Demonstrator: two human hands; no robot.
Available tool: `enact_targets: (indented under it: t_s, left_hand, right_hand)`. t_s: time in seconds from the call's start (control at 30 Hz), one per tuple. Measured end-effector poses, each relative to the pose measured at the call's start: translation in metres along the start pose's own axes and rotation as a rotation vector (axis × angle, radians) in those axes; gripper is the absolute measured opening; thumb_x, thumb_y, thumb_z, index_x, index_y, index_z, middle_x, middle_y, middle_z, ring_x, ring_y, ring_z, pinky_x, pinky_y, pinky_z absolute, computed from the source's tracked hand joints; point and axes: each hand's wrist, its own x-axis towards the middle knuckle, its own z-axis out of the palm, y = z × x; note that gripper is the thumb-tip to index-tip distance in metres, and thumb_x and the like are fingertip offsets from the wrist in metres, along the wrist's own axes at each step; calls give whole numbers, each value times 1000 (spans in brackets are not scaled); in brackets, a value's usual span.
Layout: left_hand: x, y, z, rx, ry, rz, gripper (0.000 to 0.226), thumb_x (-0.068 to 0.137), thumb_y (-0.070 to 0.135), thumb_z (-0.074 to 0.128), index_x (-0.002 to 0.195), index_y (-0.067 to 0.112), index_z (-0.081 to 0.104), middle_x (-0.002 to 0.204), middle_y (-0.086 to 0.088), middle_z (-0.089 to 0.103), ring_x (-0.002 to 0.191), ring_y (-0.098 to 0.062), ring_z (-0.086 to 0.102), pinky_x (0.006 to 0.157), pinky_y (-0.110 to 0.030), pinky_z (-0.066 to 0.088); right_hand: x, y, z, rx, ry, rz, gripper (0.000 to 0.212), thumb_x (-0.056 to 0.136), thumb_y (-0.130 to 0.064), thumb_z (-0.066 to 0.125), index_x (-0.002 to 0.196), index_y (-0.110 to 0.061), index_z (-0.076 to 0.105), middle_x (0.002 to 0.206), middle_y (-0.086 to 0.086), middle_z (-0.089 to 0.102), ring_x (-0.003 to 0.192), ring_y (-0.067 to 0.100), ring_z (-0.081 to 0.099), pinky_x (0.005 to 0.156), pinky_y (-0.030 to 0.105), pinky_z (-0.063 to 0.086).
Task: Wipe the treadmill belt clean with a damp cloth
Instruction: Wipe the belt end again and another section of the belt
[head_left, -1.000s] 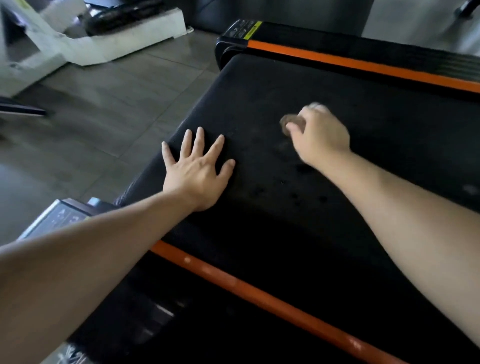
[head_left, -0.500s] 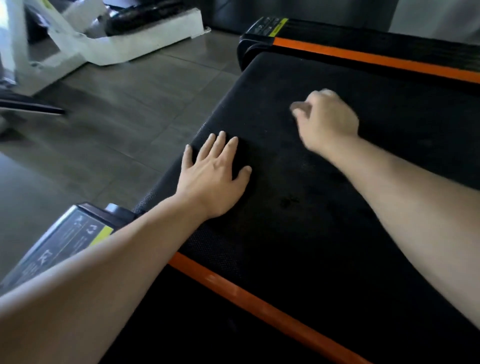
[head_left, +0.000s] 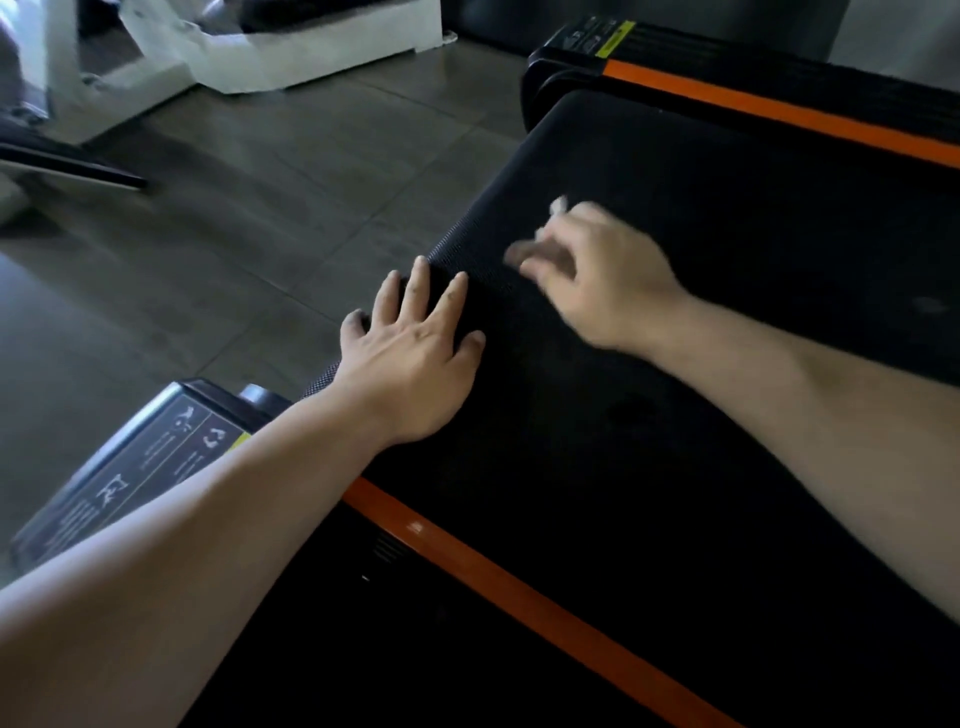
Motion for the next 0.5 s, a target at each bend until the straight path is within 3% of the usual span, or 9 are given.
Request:
enact_targets:
  t_s: [0.07, 0.17, 0.2, 0.3, 0.4, 0.5]
  left_hand:
    - [-1, 1, 1, 9, 16, 6, 65, 105, 56, 21, 164, 38, -1, 172, 0, -17, 158, -23, -16, 126, -54, 2]
    - [-3, 1, 3, 30, 29, 6, 65, 105, 59, 16, 164, 38, -3, 172, -1, -16, 158, -25, -14, 126, -56, 4]
    - [-2, 1, 4, 37, 32, 6, 65, 105, 59, 16, 164, 39, -3, 172, -1, -16, 159, -25, -13, 125, -56, 5]
    - [-1, 0, 4, 33, 43, 11, 62, 106, 58, 17, 163, 42, 0, 173, -1, -14, 159, -26, -11, 125, -57, 7]
    - [0, -1, 3, 8, 52, 9, 59, 107, 54, 21, 162, 46, 4, 173, 0, -11, 159, -25, -8, 125, -56, 7]
    - [-2, 0, 2, -14, 41, -2, 56, 107, 53, 21, 161, 48, 7, 173, 0, -11, 159, -24, -10, 125, -56, 4]
  right_hand:
    - [-3, 10, -5, -45, -9, -81, 34, 97, -45, 57, 119, -20, 63, 115, 3, 59, 100, 24, 61, 81, 40, 51]
    - [21, 43, -18, -124, 110, 342, 34, 99, -44, 53, 121, -20, 60, 123, 8, 57, 106, 31, 61, 85, 45, 51]
    - [20, 40, -17, -137, 138, 393, 34, 99, -45, 53, 119, -19, 60, 121, 9, 57, 105, 32, 61, 84, 44, 51]
    - [-21, -11, -7, -37, 53, 147, 37, 97, -45, 57, 121, -18, 63, 115, 9, 57, 100, 33, 61, 77, 40, 51]
    - [-80, -34, -20, 123, -92, -80, 32, 94, -48, 58, 105, -20, 66, 103, -2, 57, 88, 21, 63, 67, 35, 50]
    - [-80, 5, -32, 18, 11, 52, 28, 95, -43, 60, 111, -21, 66, 113, -4, 59, 97, 23, 64, 69, 31, 46]
